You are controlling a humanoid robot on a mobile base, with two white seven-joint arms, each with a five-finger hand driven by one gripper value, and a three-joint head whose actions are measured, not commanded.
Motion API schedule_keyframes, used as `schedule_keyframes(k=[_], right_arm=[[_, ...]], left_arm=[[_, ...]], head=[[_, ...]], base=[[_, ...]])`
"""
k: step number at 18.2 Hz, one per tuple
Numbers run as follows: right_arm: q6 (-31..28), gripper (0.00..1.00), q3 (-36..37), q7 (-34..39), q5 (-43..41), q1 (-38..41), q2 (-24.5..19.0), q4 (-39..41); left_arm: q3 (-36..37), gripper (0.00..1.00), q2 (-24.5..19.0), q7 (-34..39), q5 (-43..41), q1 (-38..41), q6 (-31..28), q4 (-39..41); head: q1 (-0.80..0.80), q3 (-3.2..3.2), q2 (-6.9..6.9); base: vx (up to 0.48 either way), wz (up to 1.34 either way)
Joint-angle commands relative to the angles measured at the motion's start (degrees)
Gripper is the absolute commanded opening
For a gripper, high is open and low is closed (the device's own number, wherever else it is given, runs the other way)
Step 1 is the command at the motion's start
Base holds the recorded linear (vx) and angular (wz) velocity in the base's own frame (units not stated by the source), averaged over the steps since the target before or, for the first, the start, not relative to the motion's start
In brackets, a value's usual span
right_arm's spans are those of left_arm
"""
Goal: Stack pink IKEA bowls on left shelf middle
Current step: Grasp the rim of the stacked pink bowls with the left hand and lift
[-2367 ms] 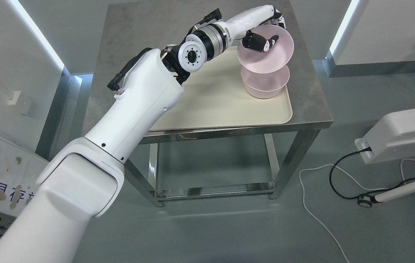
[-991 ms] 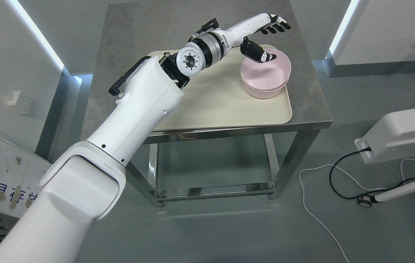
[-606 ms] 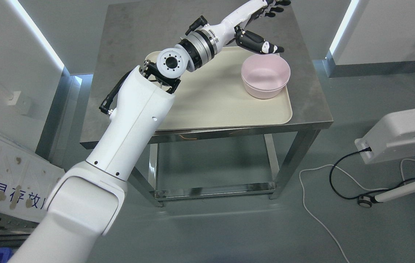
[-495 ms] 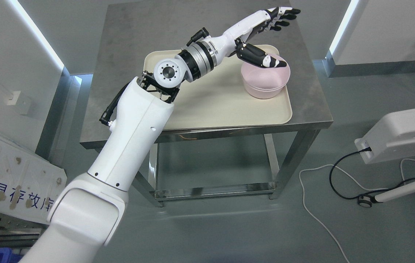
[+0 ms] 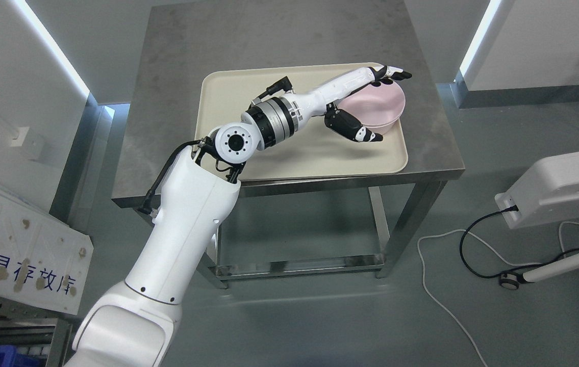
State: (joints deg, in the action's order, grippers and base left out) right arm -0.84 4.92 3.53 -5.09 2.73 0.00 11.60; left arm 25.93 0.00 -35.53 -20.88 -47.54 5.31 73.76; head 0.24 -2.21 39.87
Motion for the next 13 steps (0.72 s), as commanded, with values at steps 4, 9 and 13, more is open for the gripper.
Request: schedule_keyframes(k=[4,9,13], right_arm=[[0.1,1.0,0.0,0.0,0.0,0.0,1.0,0.0],[0.1,1.0,0.0,0.0,0.0,0.0,1.0,0.0],[0.1,1.0,0.0,0.0,0.0,0.0,1.0,0.0]], left_arm=[[1.9,0.68,-1.0,-0.1,-19.4,0.6,0.6,1.5],[4.0,0.64,-1.0,0.6,-24.0,-0.9,0.8,-2.8],[5.5,0.61,-1.0,2.9,-28.6,-1.2,3.5,-5.8]], head=[[0.0,0.0,0.0],[0.0,0.0,0.0],[0.0,0.0,0.0]], base=[[0.0,0.0],[0.0,0.0],[0.0,0.0]])
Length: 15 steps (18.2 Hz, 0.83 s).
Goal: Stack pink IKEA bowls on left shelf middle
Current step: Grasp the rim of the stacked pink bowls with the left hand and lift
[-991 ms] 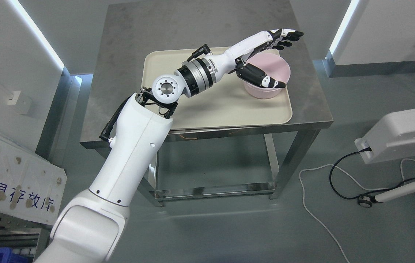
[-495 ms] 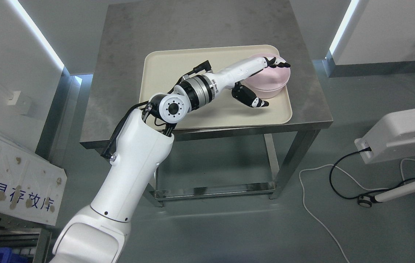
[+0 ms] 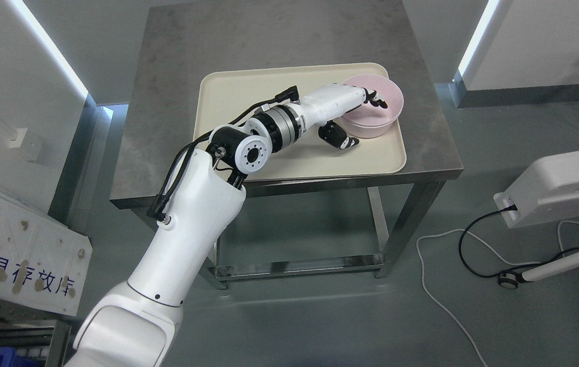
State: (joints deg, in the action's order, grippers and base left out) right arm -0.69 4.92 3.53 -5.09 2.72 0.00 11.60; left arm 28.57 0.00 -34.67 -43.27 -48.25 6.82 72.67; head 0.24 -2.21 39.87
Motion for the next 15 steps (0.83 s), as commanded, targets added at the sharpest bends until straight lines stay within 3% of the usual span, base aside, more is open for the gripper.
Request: schedule_keyframes(k=[1,7,12,15], right_arm=[[0.0,1.0,0.0,0.0,0.0,0.0,1.0,0.0],[0.0,1.0,0.0,0.0,0.0,0.0,1.0,0.0],[0.0,1.0,0.0,0.0,0.0,0.0,1.0,0.0],[0.0,1.0,0.0,0.0,0.0,0.0,1.0,0.0]], left_arm=[[2.2,0.54,-1.0,3.4,-6.3,-0.6,3.4,-5.5],[-3.9,0.07,-1.0,3.9,-5.9,-0.4,12.6,-6.6],[-15.7,0.05,-1.0,3.8,-1.8,0.7,19.3,-5.9],[-23.1,0.05,-1.0,3.2,0.0,2.7,27.6,-4.9]], head=[[0.0,0.0,0.0],[0.0,0.0,0.0],[0.0,0.0,0.0],[0.0,0.0,0.0]], base=[[0.006,-0.02],[0.003,-0.01],[0.0,0.0],[0.0,0.0]])
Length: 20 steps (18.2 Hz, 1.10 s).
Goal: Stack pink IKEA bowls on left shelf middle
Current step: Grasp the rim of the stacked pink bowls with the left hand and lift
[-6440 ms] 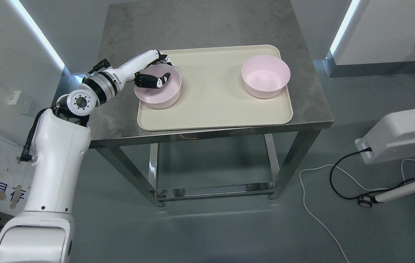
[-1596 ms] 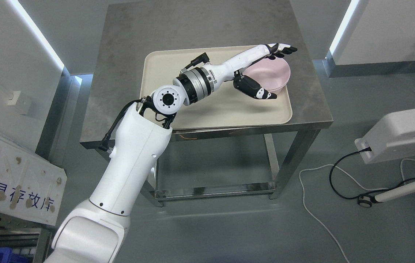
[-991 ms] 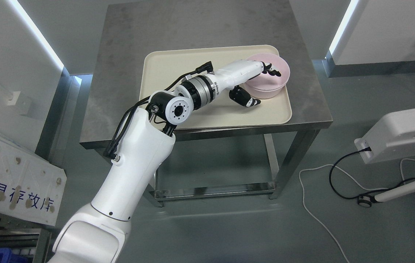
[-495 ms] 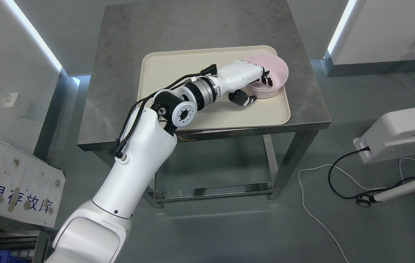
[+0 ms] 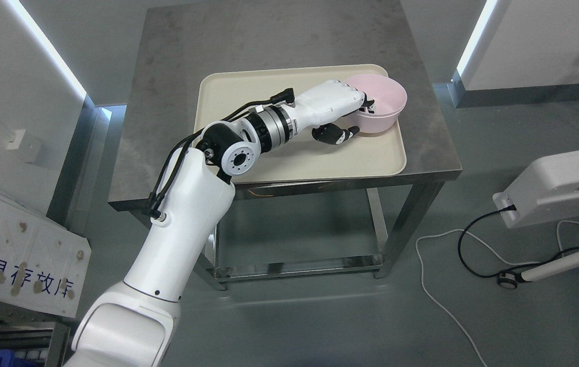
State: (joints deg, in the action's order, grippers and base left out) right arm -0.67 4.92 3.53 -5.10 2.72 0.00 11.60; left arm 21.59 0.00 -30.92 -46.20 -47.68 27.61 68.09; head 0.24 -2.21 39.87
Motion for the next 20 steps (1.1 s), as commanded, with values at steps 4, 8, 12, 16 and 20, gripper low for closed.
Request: schedule_keyframes(k=[4,8,12,16,20], right_arm=[[0.0,1.0,0.0,0.0,0.0,0.0,1.0,0.0],[0.0,1.0,0.0,0.0,0.0,0.1,1.0,0.0],[0.0,1.0,0.0,0.0,0.0,0.0,1.0,0.0],[0.0,1.0,0.0,0.0,0.0,0.0,1.0,0.0],[0.0,1.0,0.0,0.0,0.0,0.0,1.0,0.0]], left_arm=[[-24.4,0.05,-1.0,-2.5,8.8,4.9,13.4,3.4],[-28.5,0.06,-1.0,-3.9,16.4,8.1,17.4,7.2],[-29.9,0.06,-1.0,-4.1,20.2,11.8,17.4,10.7],[-33.7,0.07,-1.0,-4.3,21.4,13.3,17.4,11.6],[-35.2,0.07,-1.8,-7.7,28.0,15.1,17.4,11.6]], head=[[0.0,0.0,0.0],[0.0,0.0,0.0],[0.0,0.0,0.0],[0.0,0.0,0.0],[0.0,0.0,0.0]], base=[[0.0,0.0],[0.0,0.0],[-0.008,0.0],[-0.064,0.0],[-0.133,-0.03]])
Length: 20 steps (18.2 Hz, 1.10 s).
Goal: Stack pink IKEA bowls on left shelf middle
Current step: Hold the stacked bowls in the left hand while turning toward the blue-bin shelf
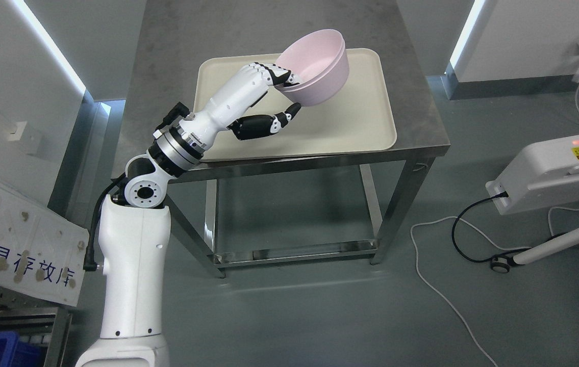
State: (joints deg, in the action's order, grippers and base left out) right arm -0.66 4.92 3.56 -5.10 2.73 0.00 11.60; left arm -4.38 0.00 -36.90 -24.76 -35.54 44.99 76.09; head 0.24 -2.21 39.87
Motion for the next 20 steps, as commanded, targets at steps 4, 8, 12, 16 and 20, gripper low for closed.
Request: schedule_keyframes(k=[4,8,12,16,20], right_arm=[[0.0,1.0,0.0,0.0,0.0,0.0,1.0,0.0],[0.0,1.0,0.0,0.0,0.0,0.0,1.0,0.0],[0.0,1.0,0.0,0.0,0.0,0.0,1.0,0.0],[0.0,1.0,0.0,0.0,0.0,0.0,1.0,0.0],[0.0,1.0,0.0,0.0,0.0,0.0,1.0,0.0]], left_arm=[[-8.3,0.08,-2.3,-1.9,6.8,6.1,0.0,3.6],[-6.1,0.09,-2.0,-2.6,6.8,9.1,0.0,3.5],[-4.7,0.09,-1.9,-2.7,6.8,10.5,0.0,3.5],[-5.5,0.09,-3.4,-2.9,7.5,12.3,0.0,3.6],[-6.9,0.09,-5.0,-3.0,7.5,17.2,0.0,5.9]], head=[[0.0,0.0,0.0],[0.0,0.0,0.0],[0.0,0.0,0.0],[0.0,0.0,0.0],[0.0,0.0,0.0]], base=[[-0.138,-0.13],[-0.134,-0.19],[-0.18,-0.15],[-0.222,0.03],[-0.226,0.1]])
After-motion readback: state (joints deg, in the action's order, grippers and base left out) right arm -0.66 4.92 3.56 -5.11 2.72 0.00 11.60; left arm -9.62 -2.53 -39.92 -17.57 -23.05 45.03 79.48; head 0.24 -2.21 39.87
